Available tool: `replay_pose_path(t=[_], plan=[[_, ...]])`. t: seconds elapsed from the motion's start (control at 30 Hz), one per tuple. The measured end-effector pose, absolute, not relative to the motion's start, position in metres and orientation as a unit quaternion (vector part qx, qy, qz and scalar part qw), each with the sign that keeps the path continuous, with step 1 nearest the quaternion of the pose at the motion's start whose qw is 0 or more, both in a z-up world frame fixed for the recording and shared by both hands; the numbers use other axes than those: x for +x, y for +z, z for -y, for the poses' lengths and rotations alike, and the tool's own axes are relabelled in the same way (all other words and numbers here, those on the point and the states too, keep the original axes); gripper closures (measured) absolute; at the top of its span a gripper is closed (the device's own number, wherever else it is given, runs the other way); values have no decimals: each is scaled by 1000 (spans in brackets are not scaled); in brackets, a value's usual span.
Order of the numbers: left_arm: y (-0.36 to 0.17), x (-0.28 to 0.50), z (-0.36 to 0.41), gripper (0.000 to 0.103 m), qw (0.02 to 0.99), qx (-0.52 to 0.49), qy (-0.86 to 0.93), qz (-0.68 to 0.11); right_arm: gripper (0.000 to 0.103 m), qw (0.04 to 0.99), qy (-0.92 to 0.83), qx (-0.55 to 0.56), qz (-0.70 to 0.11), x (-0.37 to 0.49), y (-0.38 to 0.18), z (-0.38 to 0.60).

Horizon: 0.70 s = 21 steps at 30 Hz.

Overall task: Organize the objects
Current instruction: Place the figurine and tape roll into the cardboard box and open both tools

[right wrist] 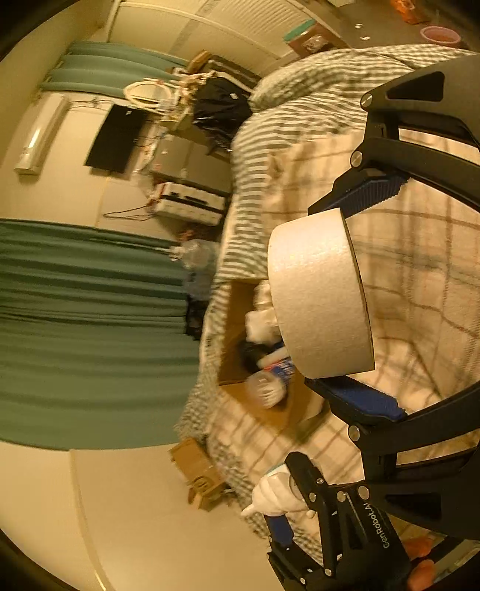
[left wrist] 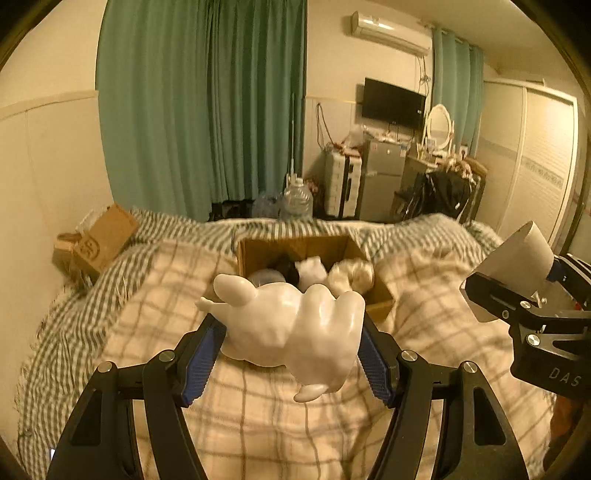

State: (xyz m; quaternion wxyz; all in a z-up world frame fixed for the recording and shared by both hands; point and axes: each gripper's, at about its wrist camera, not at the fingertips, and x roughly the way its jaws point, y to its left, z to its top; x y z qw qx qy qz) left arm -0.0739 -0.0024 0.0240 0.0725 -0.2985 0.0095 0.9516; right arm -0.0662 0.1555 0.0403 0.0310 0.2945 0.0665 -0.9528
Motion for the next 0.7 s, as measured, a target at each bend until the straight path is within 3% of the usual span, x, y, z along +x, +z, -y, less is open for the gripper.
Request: replay_pose_path(t=[0.37,0.7], plan=[[57,-149,3,32,69,-275,959,-10,22,72,-959,271,-48,-142,94,-159],[8,-227,-9,32,66,-325,943,-14,22,83,-941,327,-34,-244,63,-160]])
